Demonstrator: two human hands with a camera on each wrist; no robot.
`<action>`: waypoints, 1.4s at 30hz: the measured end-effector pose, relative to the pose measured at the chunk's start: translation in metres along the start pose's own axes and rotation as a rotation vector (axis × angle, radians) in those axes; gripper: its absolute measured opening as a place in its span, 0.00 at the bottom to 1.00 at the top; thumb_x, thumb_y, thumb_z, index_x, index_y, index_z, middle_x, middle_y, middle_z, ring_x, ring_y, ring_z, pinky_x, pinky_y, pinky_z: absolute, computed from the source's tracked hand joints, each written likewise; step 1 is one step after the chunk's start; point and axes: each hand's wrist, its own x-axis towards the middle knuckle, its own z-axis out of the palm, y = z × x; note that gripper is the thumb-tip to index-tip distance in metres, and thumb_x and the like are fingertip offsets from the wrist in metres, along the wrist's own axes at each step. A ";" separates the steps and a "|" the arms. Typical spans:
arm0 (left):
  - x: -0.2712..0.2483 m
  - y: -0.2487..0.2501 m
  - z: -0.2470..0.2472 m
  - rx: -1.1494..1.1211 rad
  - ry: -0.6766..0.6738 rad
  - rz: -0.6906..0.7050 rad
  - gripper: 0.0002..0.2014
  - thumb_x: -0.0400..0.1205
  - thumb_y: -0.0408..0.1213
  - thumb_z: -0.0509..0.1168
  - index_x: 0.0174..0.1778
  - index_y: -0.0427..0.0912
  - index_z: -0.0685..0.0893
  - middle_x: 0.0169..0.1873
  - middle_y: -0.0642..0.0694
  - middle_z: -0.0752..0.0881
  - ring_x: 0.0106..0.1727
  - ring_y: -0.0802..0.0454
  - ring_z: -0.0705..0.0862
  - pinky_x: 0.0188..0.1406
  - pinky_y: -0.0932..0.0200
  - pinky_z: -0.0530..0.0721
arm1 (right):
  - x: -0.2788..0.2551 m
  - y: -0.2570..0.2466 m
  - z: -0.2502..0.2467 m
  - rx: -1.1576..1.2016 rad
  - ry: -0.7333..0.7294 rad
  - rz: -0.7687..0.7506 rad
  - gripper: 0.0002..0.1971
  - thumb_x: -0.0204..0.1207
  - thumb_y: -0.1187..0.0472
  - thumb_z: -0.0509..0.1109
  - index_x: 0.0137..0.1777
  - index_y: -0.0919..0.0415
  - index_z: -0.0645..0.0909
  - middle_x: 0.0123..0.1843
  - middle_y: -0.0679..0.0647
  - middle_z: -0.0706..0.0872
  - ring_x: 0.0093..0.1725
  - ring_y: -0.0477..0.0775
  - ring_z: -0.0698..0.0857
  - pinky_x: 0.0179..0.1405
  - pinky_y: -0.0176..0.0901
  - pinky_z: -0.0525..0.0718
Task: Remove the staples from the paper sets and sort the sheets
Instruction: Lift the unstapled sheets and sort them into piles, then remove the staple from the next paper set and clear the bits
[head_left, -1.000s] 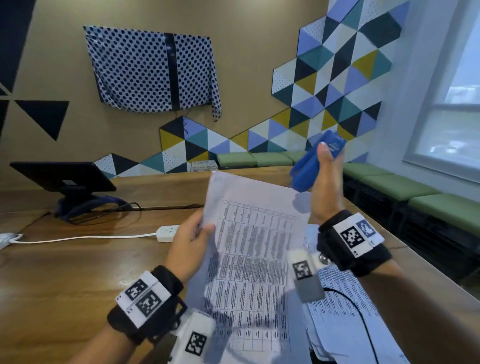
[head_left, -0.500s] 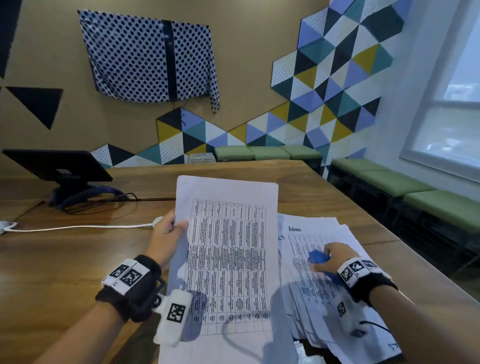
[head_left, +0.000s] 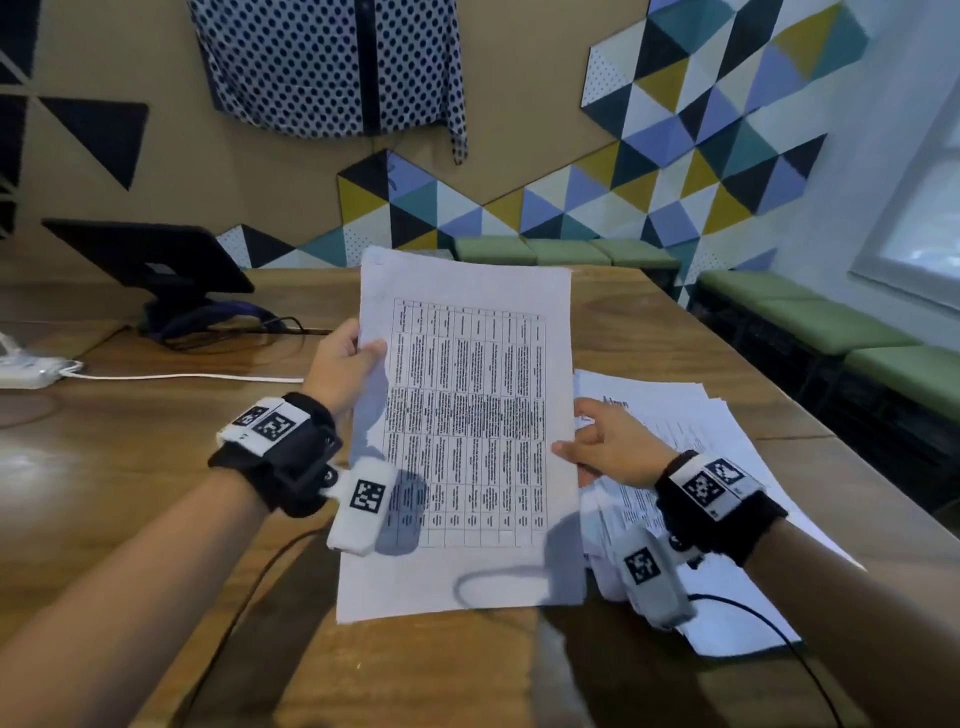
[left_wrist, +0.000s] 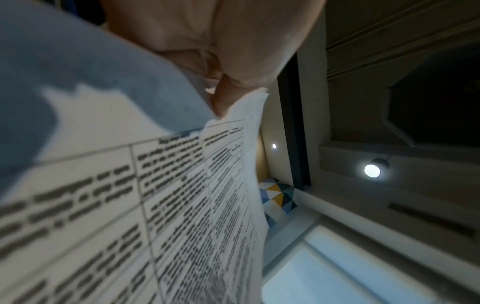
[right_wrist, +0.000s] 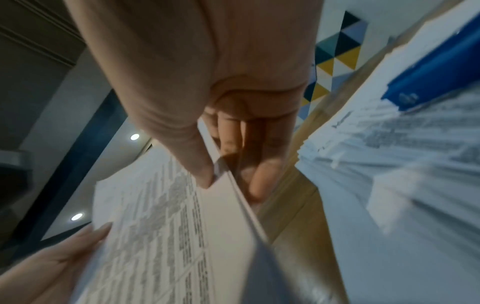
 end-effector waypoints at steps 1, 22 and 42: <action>0.003 0.001 -0.003 0.056 0.010 -0.005 0.12 0.84 0.25 0.55 0.57 0.41 0.79 0.58 0.38 0.84 0.58 0.44 0.82 0.62 0.48 0.80 | -0.001 -0.001 0.004 0.048 0.015 0.001 0.11 0.76 0.68 0.69 0.54 0.62 0.70 0.31 0.53 0.90 0.31 0.53 0.88 0.35 0.47 0.89; 0.016 -0.064 -0.015 1.291 -0.186 -0.365 0.38 0.66 0.41 0.79 0.66 0.28 0.68 0.51 0.32 0.84 0.52 0.36 0.84 0.48 0.45 0.83 | 0.006 0.021 0.051 -0.582 -0.115 0.089 0.15 0.70 0.51 0.73 0.30 0.51 0.71 0.38 0.48 0.80 0.41 0.48 0.78 0.43 0.39 0.76; 0.056 -0.090 0.225 1.171 -0.632 -0.128 0.17 0.79 0.33 0.61 0.24 0.42 0.66 0.25 0.47 0.72 0.33 0.45 0.75 0.36 0.55 0.75 | -0.016 0.090 -0.092 -0.694 0.090 0.346 0.37 0.63 0.40 0.76 0.67 0.57 0.68 0.59 0.56 0.81 0.49 0.53 0.77 0.48 0.42 0.75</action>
